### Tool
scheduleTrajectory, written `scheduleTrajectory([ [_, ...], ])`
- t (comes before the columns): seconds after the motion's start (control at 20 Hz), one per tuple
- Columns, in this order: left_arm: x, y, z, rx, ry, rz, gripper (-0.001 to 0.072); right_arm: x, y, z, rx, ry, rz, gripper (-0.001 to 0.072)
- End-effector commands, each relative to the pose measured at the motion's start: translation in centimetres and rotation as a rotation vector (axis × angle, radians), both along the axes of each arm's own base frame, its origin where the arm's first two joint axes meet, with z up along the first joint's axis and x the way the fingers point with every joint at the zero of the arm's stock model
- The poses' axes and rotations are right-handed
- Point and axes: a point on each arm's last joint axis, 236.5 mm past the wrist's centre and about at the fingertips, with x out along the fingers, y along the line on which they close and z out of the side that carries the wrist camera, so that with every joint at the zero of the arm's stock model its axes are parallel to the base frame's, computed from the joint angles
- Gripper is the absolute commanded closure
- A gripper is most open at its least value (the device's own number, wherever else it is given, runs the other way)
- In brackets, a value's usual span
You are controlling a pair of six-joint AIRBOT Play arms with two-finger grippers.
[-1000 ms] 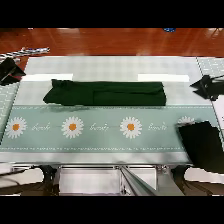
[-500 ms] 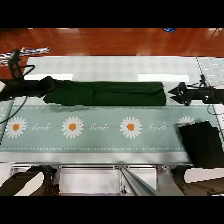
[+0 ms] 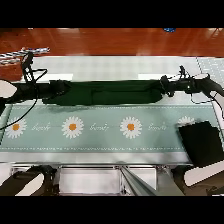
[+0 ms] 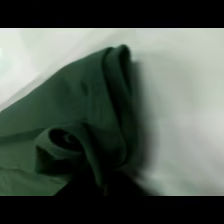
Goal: Fold the shirts.
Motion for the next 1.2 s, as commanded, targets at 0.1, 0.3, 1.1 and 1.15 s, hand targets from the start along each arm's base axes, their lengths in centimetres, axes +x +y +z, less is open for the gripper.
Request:
scheduleTrajectory([
  [0.1,-0.1,-0.3,0.0,-0.010,0.003,-0.004,0.0277,-1.9,-0.7,4.9,-0.084,-0.058,0.130,0.0688],
  [0.3,-0.1,-2.8,0.3,-0.034,-0.019,-0.057,0.0683,-6.2,-3.5,10.1,-0.308,-0.107,0.198,0.0688],
  [1.1,-9.4,-38.7,-11.1,-0.034,0.332,-0.815,0.0684,-22.2,0.6,25.7,-0.373,-0.407,0.167,0.0688],
  [1.15,-11.0,-39.8,-11.6,-0.043,0.348,-0.837,0.0684,-22.2,0.6,25.7,-0.374,-0.406,0.168,0.0688],
])
